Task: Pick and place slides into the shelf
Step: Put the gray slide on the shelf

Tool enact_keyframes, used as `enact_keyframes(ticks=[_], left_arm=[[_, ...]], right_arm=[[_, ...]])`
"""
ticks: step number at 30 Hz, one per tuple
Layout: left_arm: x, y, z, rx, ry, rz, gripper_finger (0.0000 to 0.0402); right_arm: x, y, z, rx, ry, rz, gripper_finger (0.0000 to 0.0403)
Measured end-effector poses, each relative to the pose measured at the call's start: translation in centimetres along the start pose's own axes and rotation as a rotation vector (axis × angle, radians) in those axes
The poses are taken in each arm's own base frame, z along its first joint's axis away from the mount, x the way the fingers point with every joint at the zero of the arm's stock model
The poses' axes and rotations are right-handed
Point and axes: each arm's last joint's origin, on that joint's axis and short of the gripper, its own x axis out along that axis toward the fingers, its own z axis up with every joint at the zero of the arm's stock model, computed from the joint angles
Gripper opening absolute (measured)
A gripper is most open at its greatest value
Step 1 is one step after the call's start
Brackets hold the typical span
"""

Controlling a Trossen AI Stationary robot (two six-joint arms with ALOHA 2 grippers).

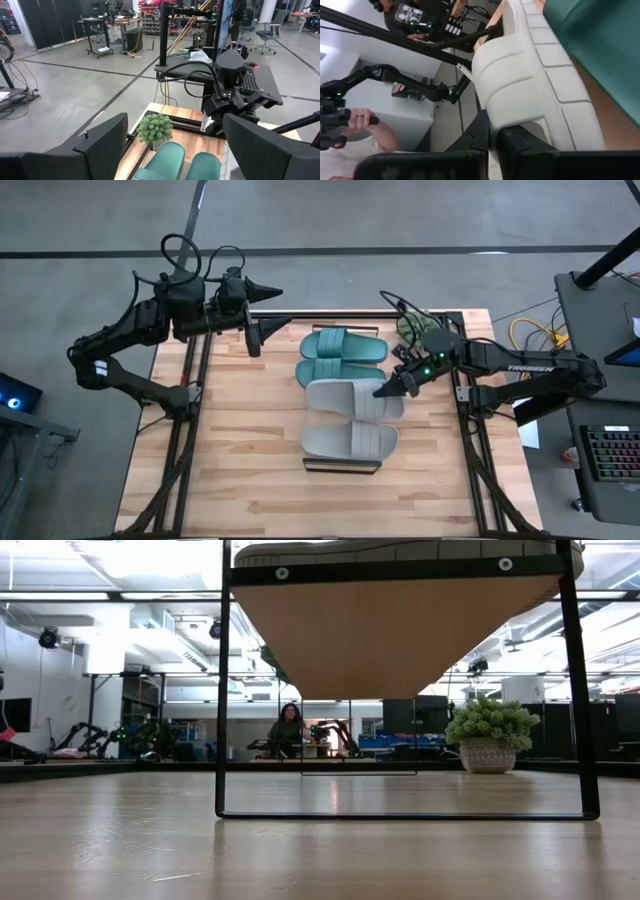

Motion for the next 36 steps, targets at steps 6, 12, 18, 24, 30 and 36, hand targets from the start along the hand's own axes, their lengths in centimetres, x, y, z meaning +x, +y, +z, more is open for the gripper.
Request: enact_keyframes(ticks=[6, 12, 18, 24, 30, 36], left_arm=[[0.0, 0.0, 0.0, 0.0, 0.0, 0.0, 0.0311], [0.0, 0.0, 0.0, 0.0, 0.0, 0.0, 0.0311], [0.2, 0.0, -0.3, 0.001, 0.009, 0.0, 0.0311], [0.3, -0.1, -0.4, 0.003, 0.015, 0.0, 0.0311], [0.3, 0.0, -0.4, 0.002, 0.014, 0.005, 0.0311], [0.3, 0.0, -0.4, 0.002, 0.011, 0.006, 0.0311]], right_arm=[[-0.3, -0.4, 0.5, 0.003, 0.025, 0.024, 0.0008], [0.0, -0.7, 0.5, -0.004, 0.055, 0.027, 0.0008], [0.9, -1.7, 0.3, 0.02, 0.097, 0.012, 0.0008], [1.6, -3.4, -0.2, 0.097, 0.143, -0.02, 0.0008], [1.8, -3.8, -0.5, 0.128, 0.175, -0.02, 0.0008], [1.8, -4.0, -0.8, 0.177, 0.201, -0.02, 0.0008]])
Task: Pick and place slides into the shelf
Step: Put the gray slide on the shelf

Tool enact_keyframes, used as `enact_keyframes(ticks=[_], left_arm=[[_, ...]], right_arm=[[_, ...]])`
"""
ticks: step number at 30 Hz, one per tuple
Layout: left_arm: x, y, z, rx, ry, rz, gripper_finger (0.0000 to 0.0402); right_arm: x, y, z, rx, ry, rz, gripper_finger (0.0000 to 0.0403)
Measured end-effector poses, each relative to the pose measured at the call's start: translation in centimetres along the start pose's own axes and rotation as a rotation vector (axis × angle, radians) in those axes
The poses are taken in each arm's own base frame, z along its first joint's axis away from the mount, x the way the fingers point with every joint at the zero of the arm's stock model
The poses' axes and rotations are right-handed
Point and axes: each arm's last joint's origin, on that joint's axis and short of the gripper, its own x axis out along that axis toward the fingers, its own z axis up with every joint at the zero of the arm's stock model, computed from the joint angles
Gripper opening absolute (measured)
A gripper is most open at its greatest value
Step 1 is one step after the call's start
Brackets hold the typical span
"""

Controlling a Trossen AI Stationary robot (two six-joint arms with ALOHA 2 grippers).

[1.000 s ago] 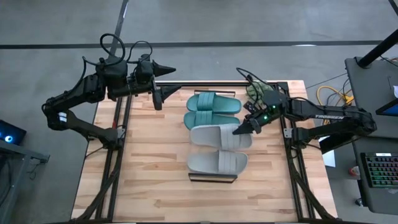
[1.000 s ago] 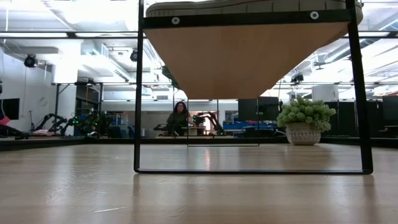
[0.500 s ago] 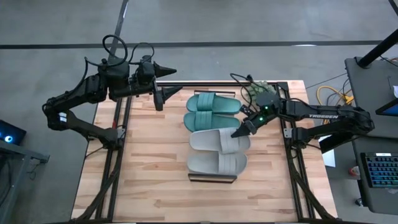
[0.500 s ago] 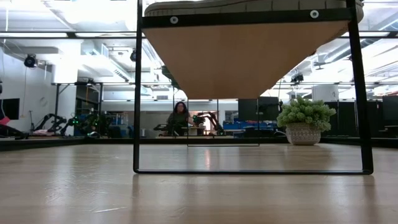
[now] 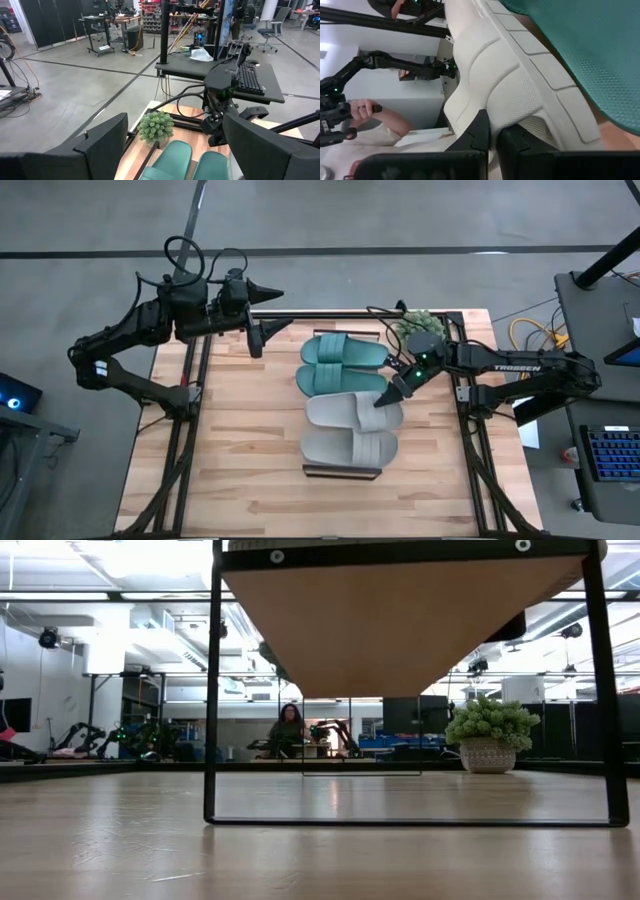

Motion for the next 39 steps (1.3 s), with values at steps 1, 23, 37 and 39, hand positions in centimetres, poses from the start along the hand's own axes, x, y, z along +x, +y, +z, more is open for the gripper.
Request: enact_keyframes(ticks=[1, 23, 37, 39], left_arm=[[0.0, 0.0, 0.0, 0.0, -0.002, 0.0, 0.0311], [0.0, 0.0, 0.0, 0.001, 0.0, 0.002, 0.0311], [0.0, 0.0, 0.0, 0.002, 0.0, 0.009, 0.0311], [0.0, 0.1, 0.0, 0.002, 0.001, 0.019, 0.0311]], right_arm=[[0.0, -0.1, 0.0, 0.01, 0.004, 0.0, 0.0008], [-0.3, -1.3, 0.1, 0.123, 0.047, 0.014, 0.0008], [-0.3, -1.4, 0.1, 0.163, 0.042, 0.004, 0.0008], [-0.3, -1.5, 0.1, 0.164, 0.028, -0.018, 0.0008]])
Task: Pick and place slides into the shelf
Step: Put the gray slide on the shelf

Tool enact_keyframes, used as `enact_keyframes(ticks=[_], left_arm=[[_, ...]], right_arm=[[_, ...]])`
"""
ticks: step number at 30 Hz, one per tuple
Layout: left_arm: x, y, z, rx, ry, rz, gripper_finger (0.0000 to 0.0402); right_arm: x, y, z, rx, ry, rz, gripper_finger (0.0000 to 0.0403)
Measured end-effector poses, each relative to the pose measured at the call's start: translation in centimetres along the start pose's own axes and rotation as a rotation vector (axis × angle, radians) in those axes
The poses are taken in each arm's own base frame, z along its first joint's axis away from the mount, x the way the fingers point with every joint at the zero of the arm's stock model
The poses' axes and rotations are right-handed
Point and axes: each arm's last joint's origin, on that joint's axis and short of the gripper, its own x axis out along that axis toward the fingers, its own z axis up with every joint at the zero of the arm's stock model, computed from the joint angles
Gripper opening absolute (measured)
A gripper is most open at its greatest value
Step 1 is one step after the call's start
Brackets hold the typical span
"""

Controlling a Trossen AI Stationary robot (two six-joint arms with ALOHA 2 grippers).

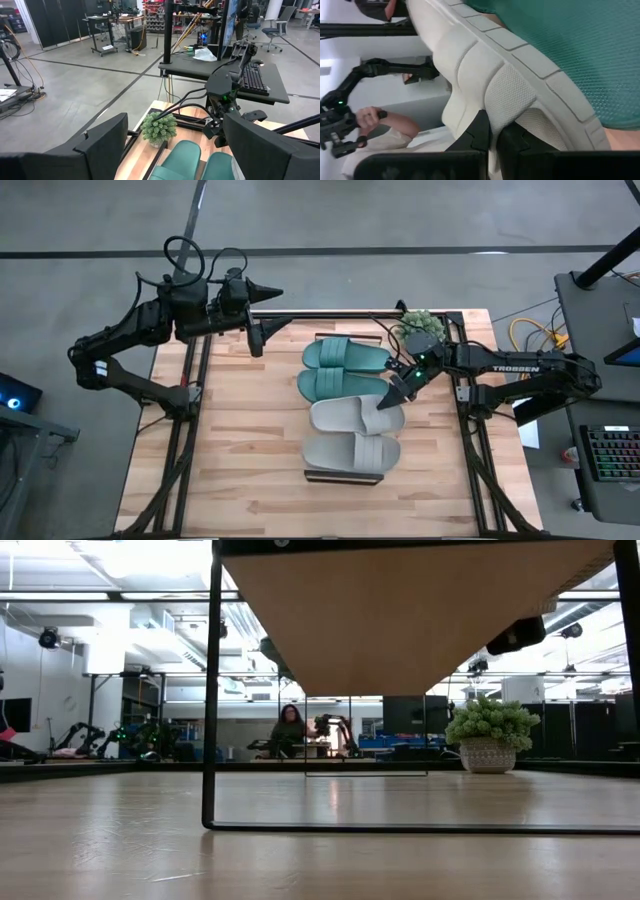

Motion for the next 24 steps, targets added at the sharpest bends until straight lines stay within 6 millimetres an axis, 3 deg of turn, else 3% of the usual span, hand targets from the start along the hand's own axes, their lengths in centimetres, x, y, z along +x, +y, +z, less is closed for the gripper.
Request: enact_keyframes(ticks=[13, 24], left_arm=[[0.0, 0.0, 0.0, 0.001, 0.0, 0.002, 0.0311], [0.0, 0.0, 0.0, 0.001, 0.001, 0.002, 0.0311]], right_arm=[[-0.1, 0.0, 0.0, 0.025, -0.025, -0.011, 0.0008], [-2.0, 3.7, -0.3, -0.025, -0.078, 0.108, 0.0008]])
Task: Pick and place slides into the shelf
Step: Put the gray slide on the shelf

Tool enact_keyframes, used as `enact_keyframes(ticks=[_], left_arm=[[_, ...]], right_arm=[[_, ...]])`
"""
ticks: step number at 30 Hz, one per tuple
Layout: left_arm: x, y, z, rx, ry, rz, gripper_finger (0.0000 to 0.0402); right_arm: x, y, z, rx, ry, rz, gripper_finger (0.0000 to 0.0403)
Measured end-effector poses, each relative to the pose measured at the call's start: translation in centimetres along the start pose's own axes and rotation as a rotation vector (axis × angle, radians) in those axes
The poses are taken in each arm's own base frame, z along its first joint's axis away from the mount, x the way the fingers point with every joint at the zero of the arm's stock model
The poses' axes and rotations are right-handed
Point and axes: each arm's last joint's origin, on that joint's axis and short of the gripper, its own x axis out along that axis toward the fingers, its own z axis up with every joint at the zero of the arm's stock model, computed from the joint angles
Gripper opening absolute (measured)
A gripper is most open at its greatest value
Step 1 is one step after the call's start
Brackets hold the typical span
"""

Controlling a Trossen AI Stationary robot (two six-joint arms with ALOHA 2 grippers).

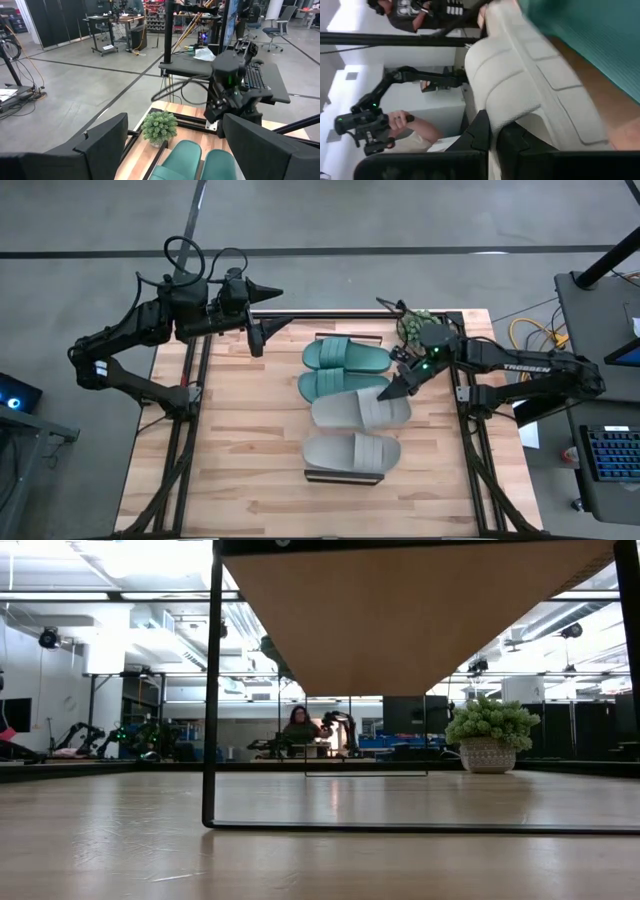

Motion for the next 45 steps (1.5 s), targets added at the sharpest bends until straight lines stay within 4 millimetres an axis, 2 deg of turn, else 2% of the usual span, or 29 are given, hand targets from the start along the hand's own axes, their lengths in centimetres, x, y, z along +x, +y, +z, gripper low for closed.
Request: enact_keyframes(ticks=[9, 13, 16, 21, 30, 38, 45], left_arm=[[0.1, 0.0, -0.1, 0.001, 0.007, 0.001, 0.0311], [0.2, 0.0, -0.4, 0.003, 0.013, 0.002, 0.0311], [0.2, 0.0, -0.4, 0.003, 0.014, 0.003, 0.0311], [0.2, 0.0, -0.4, 0.003, 0.012, 0.009, 0.0311], [0.2, 0.0, -0.4, 0.003, 0.012, 0.024, 0.0311], [0.2, 0.0, -0.4, 0.003, 0.012, 0.03, 0.0311], [0.2, 0.1, -0.4, 0.003, 0.012, 0.05, 0.0311]], right_arm=[[-1.2, 2.6, -0.3, 0.008, 0.018, -0.026, 0.0008], [-2.5, 3.3, -1.2, 0.024, 0.059, -0.127, 0.0008], [-3.7, 4.2, -1.8, 0.007, 0.027, -0.189, 0.0008], [-5.2, 5.1, -2.7, 0.005, 0.007, -0.229, 0.0008], [-5.9, 3.6, -3.9, 0.109, 0.012, -0.283, 0.0008], [-6.9, 3.6, -4.9, 0.157, 0.026, -0.239, 0.0008], [-6.1, 2.1, -5.3, 0.199, 0.061, -0.257, 0.0008]])
